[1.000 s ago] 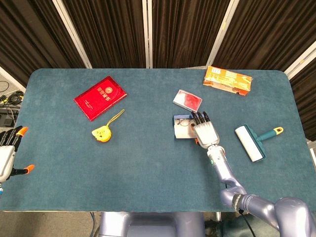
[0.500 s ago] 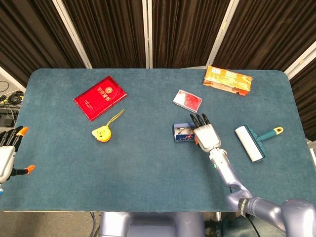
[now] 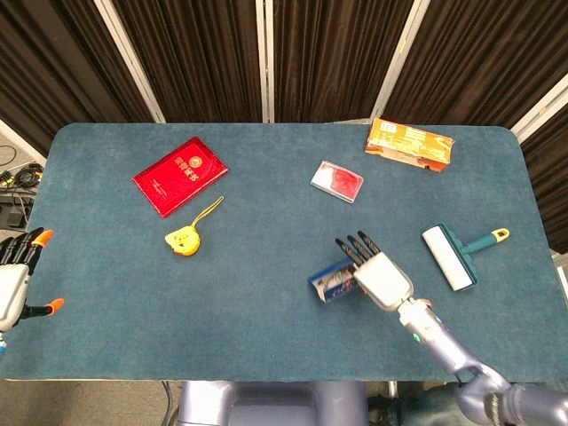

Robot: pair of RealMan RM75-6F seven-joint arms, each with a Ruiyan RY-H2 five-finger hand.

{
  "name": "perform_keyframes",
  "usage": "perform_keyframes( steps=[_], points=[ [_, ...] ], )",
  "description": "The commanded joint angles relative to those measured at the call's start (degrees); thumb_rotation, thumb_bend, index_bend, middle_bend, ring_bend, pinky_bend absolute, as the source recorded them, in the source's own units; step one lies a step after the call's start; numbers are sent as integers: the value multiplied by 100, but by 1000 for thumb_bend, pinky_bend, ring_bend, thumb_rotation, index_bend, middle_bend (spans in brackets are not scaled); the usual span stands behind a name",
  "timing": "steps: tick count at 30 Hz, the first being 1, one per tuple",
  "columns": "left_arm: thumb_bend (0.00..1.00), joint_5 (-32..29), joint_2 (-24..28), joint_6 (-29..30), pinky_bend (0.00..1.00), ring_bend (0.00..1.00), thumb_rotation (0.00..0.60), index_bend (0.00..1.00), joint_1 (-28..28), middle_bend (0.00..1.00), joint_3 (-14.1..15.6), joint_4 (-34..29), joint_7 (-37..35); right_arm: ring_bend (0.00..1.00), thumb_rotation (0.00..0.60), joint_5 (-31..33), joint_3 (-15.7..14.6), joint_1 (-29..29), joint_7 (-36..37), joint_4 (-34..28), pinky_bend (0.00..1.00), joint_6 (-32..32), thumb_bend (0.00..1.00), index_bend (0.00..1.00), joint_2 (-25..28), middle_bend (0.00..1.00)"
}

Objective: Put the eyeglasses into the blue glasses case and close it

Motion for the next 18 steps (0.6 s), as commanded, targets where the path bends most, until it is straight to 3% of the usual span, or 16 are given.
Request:
perform_keyframes(
  steps=[1, 18],
  points=[
    [0, 12, -15, 2, 0, 0, 600, 0, -4, 0, 6, -13, 32, 0, 600, -61, -59, -45, -112, -58, 0, -31, 527, 703, 39, 2],
    [0, -42, -44, -16, 0, 0, 600, 0, -23, 0, -2, -5, 88, 0, 600, 222, 169, 97, -727, 66, 0, -609, 525, 686, -254, 0]
  ],
)
